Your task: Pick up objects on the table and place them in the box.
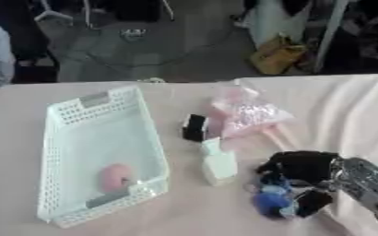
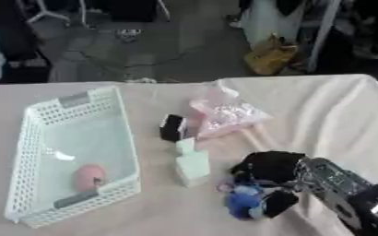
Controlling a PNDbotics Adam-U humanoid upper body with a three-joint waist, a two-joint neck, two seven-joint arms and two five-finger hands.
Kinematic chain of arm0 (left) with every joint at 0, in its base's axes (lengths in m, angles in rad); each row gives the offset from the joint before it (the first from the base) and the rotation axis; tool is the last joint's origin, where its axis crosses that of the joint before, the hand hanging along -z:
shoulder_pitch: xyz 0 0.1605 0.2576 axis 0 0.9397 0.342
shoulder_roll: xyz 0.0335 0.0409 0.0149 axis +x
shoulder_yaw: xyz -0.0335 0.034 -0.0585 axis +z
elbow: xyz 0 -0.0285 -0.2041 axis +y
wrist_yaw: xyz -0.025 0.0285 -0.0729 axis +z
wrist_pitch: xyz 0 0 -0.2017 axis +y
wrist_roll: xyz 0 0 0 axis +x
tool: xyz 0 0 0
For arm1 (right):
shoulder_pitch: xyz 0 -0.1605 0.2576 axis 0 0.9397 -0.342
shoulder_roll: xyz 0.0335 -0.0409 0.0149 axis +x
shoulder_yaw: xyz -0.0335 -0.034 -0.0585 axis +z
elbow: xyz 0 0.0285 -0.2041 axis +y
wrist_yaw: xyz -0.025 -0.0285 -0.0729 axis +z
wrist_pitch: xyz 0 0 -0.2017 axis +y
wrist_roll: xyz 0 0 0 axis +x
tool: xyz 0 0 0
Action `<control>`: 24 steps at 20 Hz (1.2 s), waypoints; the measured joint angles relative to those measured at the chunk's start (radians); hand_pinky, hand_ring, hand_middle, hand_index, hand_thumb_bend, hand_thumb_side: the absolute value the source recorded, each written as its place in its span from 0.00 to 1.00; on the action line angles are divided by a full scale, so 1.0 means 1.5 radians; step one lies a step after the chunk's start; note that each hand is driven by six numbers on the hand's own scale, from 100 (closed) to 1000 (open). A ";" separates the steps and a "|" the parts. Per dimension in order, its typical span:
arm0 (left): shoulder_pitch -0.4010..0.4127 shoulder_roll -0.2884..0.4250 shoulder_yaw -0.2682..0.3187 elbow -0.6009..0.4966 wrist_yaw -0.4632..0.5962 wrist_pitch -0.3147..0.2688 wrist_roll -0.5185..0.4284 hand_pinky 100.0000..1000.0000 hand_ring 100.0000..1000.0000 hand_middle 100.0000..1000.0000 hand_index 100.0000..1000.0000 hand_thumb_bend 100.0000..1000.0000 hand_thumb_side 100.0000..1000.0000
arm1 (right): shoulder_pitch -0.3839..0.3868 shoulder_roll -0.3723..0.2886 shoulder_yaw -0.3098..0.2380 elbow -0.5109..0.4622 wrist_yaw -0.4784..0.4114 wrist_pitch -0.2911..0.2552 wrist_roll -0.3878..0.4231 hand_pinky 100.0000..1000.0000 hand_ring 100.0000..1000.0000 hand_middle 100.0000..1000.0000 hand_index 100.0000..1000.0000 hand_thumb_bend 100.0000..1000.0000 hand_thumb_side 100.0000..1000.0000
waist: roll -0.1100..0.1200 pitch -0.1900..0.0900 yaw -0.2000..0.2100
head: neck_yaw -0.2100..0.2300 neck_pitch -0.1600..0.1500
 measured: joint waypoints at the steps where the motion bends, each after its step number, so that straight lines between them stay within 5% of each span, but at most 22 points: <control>1: 0.000 0.000 0.000 0.000 0.000 0.000 0.000 0.83 0.99 0.90 0.97 0.00 0.96 | 0.000 0.002 -0.002 0.001 -0.004 0.002 0.001 0.94 0.93 0.92 0.93 0.45 0.87 | 0.000 0.001 0.001 | 0.000 0.000; 6: -0.002 0.000 0.001 0.000 0.000 -0.001 0.001 0.83 0.99 0.90 0.97 0.00 0.96 | -0.004 0.006 -0.006 0.004 -0.019 0.011 0.003 0.91 0.91 0.91 0.92 0.45 0.86 | 0.002 0.002 0.002 | -0.001 -0.003; 7: -0.003 0.000 0.002 0.000 0.000 -0.001 0.001 0.83 0.99 0.90 0.97 0.00 0.96 | -0.005 0.007 -0.006 0.005 -0.019 0.012 0.002 0.80 0.82 0.89 0.91 0.44 0.86 | 0.002 0.003 0.002 | -0.001 -0.003; 10: -0.005 0.000 0.003 0.000 0.000 -0.001 0.001 0.83 0.99 0.90 0.97 0.00 0.96 | -0.007 0.009 -0.007 0.005 -0.019 0.018 -0.001 0.76 0.78 0.88 0.91 0.44 0.84 | 0.002 0.003 0.003 | -0.001 -0.003; 11: -0.006 0.000 0.003 0.000 0.000 -0.001 0.001 0.83 0.99 0.90 0.96 0.00 0.96 | -0.007 0.010 -0.007 0.005 -0.018 0.020 -0.003 0.68 0.68 0.85 0.89 0.40 0.82 | 0.002 0.003 0.003 | -0.001 -0.003; 12: -0.006 0.000 0.003 0.000 0.000 -0.001 0.001 0.83 0.99 0.90 0.96 0.00 0.96 | -0.007 0.011 -0.007 0.005 -0.018 0.023 -0.006 0.68 0.68 0.85 0.89 0.40 0.82 | 0.002 0.003 0.003 | -0.001 -0.003; 13: -0.006 0.000 0.003 0.000 0.000 -0.001 0.002 0.83 0.99 0.90 0.96 0.00 0.96 | -0.007 0.013 -0.008 0.005 -0.016 0.025 -0.009 0.52 0.55 0.79 0.85 0.34 0.78 | 0.002 0.003 0.003 | -0.001 -0.003; 14: -0.006 0.000 0.003 0.000 0.000 -0.001 0.002 0.83 0.99 0.90 0.96 0.00 0.96 | -0.007 0.013 -0.008 0.005 -0.014 0.027 -0.012 0.52 0.55 0.79 0.85 0.34 0.78 | 0.002 0.003 0.003 | -0.001 -0.003; 15: -0.006 0.000 0.003 0.000 0.000 -0.001 0.002 0.83 0.99 0.90 0.96 0.00 0.96 | -0.007 0.013 -0.008 0.005 -0.013 0.030 -0.017 0.32 0.43 0.69 0.80 0.28 0.72 | 0.002 0.003 0.003 | -0.001 -0.003; 20: -0.006 0.000 0.004 0.000 0.000 0.000 0.005 0.83 0.99 0.90 0.96 0.00 0.96 | 0.000 0.015 -0.010 0.004 0.000 0.037 -0.060 0.17 0.36 0.59 0.74 0.23 0.66 | 0.004 0.003 0.001 | -0.001 -0.003; 21: -0.006 0.000 0.004 0.000 0.000 0.000 0.006 0.83 0.99 0.90 0.96 0.00 0.96 | 0.000 0.015 -0.010 0.004 0.003 0.038 -0.069 0.04 0.27 0.47 0.65 0.16 0.58 | 0.005 0.003 0.001 | -0.001 -0.003; 24: -0.006 0.000 0.006 0.000 0.000 0.000 0.008 0.83 0.99 0.90 0.96 0.00 0.96 | 0.008 0.015 -0.010 0.004 0.013 0.036 -0.099 0.00 0.21 0.40 0.58 0.12 0.53 | 0.006 0.003 0.000 | 0.000 -0.001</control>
